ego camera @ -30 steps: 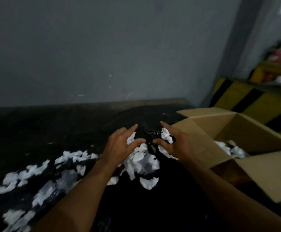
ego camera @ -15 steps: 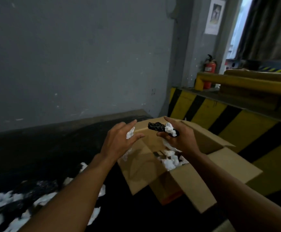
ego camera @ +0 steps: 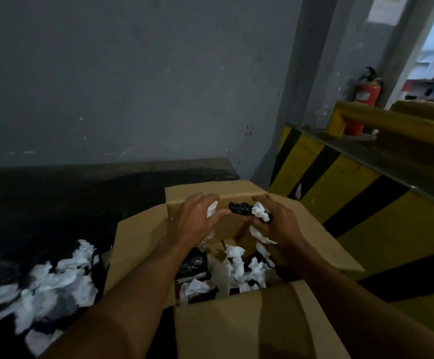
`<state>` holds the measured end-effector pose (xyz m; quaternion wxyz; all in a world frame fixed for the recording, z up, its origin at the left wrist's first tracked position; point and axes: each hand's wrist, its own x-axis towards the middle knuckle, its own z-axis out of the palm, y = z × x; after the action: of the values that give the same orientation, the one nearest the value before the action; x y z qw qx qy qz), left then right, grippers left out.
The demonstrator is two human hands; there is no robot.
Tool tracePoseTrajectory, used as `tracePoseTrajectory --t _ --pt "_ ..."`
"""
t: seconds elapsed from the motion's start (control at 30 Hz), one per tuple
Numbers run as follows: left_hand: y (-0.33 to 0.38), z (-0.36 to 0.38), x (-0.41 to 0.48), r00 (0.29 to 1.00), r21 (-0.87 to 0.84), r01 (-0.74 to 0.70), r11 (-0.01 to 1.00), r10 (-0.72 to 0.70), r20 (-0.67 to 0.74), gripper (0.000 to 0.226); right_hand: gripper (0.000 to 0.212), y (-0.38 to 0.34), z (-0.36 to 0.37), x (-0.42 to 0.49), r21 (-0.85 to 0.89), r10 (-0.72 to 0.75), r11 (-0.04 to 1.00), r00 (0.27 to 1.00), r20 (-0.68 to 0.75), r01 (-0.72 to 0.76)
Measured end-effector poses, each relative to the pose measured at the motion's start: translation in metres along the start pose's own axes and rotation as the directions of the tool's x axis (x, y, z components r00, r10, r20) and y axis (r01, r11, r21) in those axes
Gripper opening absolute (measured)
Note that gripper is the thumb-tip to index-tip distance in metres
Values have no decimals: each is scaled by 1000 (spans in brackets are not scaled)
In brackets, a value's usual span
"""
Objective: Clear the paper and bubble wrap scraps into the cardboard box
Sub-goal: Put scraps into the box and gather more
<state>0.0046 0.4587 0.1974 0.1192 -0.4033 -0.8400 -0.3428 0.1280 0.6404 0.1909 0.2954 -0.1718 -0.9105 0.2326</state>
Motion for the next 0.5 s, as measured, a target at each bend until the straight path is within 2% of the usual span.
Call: tracePoseTrajectory --t 0.1,0.27,0.4,0.5 --pt "-4 22 12 998 53 41 998 -44 53 53 49 19 17 13 80 38 996 996 76 -44" --pt "-24 62 33 987 30 21 999 -25 161 46 65 47 40 31 63 62 995 986 155 -72" --pt "-34 91 42 966 75 65 995 -82 245 46 62 71 61 45 -31 84 996 970 228 -79" --pt "-46 105 39 943 123 76 990 -111 312 44 73 86 78 49 -93 166 985 926 338 -143"
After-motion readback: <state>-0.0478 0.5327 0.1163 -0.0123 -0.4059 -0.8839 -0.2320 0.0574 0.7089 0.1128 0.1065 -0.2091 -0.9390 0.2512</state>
